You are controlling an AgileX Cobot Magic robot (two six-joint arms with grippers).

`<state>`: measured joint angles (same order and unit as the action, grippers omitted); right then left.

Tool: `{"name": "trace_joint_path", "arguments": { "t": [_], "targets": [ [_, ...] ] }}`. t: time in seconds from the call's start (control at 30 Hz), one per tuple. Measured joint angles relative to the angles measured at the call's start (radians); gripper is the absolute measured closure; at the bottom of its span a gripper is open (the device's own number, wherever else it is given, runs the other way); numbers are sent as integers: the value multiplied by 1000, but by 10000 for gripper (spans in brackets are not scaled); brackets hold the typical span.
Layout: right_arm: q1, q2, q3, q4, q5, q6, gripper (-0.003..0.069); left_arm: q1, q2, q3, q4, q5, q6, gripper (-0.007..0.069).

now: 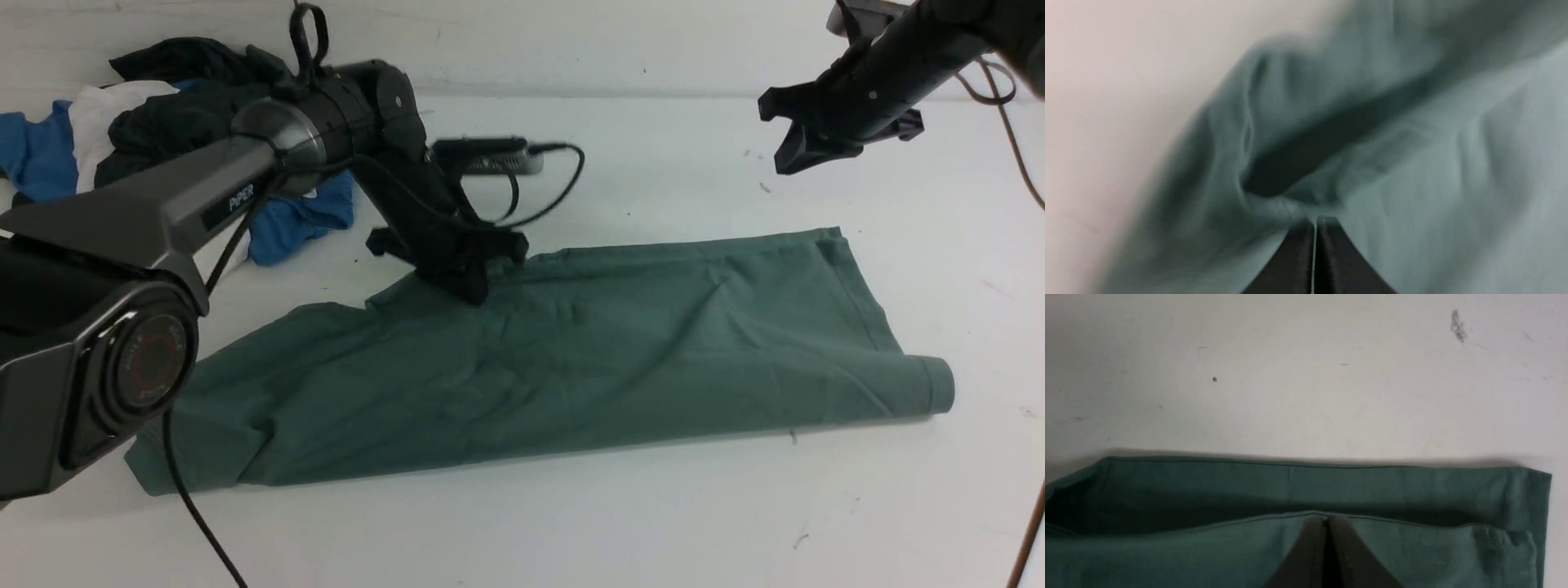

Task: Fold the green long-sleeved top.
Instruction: Use both arms to drag the lower edge of the fabric forward and fold it over the upper edge, then use the right arm to clamp the right edge of the fabric

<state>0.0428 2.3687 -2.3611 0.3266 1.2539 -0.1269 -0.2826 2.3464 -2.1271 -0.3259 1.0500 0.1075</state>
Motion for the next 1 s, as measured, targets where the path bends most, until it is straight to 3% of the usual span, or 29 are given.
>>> {"name": "trace_joint_path", "arguments": {
  "t": [0.13, 0.27, 0.43, 0.73, 1.0],
  "targets": [
    [0, 0, 0, 1, 0, 16, 673, 69, 0, -168, 11, 9, -49, 629],
    [0, 0, 0, 1, 0, 17, 673, 124, -7, -272, 33, 149, -70, 629],
    [0, 0, 4, -1, 1, 17, 673, 159, -86, -237, 61, 186, -92, 629],
    [0, -160, 297, -157, -1, 17, 673, 152, -485, 467, 16, 188, -41, 629],
    [-1, -125, 319, -169, -6, 17, 673, 247, -531, 795, 43, 176, -71, 629]
  ]
}}
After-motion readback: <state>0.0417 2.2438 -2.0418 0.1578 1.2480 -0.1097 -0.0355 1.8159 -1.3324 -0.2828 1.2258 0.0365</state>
